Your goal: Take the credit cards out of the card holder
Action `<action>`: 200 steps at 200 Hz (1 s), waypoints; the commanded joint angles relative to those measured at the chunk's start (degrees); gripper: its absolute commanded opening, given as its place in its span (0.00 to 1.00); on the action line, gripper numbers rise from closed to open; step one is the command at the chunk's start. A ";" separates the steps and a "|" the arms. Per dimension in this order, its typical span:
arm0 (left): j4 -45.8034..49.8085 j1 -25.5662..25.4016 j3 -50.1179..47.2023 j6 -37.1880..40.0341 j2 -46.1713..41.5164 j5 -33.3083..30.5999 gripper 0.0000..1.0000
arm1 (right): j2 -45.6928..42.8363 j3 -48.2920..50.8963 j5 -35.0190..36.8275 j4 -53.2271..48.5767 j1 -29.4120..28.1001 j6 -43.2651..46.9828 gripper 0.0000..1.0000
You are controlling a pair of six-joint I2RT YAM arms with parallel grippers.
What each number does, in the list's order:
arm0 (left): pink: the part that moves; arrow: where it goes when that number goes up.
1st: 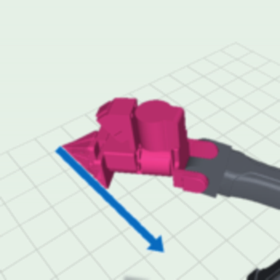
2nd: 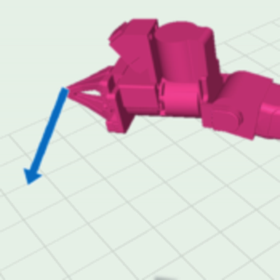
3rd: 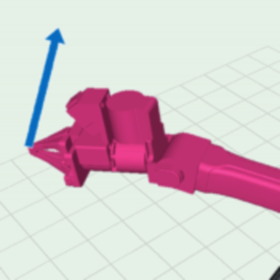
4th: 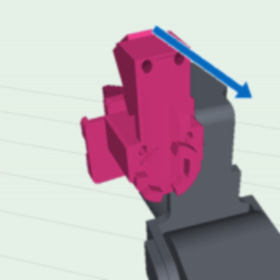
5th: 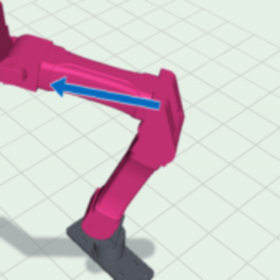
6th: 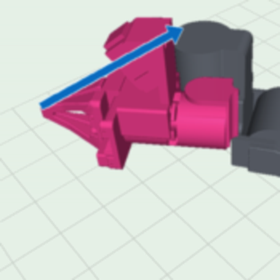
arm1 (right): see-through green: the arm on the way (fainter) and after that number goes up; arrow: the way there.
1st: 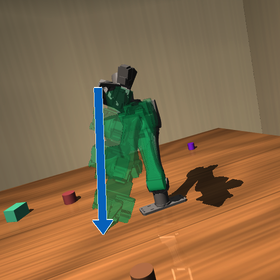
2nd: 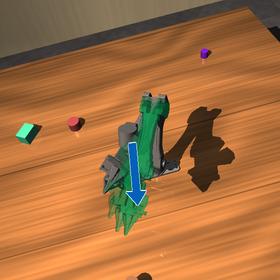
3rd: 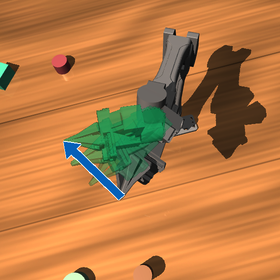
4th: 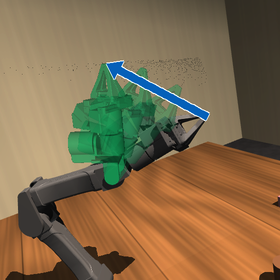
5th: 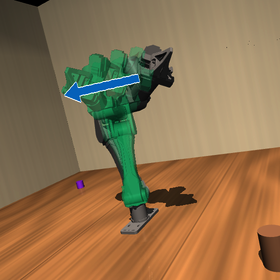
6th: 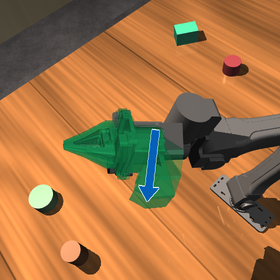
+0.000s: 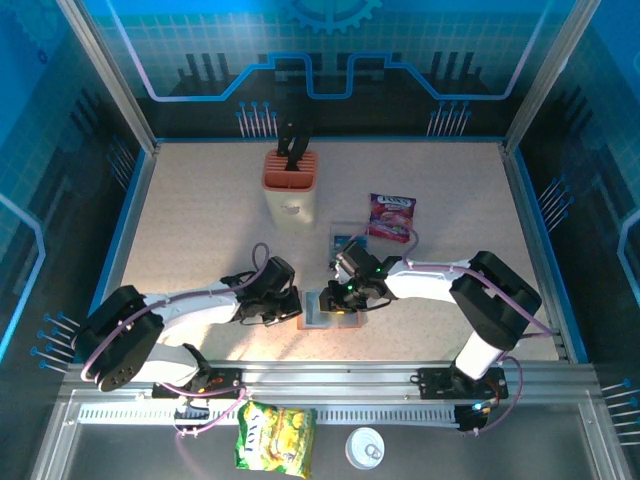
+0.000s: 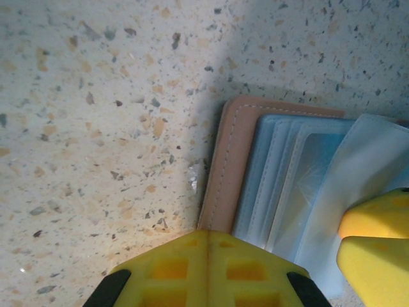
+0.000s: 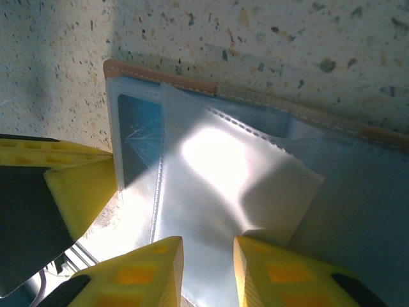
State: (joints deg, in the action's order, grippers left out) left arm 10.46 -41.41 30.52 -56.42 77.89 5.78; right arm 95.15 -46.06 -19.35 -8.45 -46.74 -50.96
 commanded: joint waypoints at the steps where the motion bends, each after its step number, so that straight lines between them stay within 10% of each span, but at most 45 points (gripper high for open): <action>1: 5.40 0.28 2.22 1.86 -1.07 -1.42 0.02 | -0.01 1.69 -1.75 0.38 0.69 0.81 0.28; 200: -1.79 -2.03 5.83 -3.14 2.46 2.48 0.29 | -1.77 12.10 -13.26 20.27 4.62 1.25 0.21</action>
State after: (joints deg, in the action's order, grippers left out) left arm 10.72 -43.09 37.23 -57.78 79.90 6.94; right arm 93.58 -35.35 -30.11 8.62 -43.09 -49.91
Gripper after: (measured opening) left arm 0.285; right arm 0.213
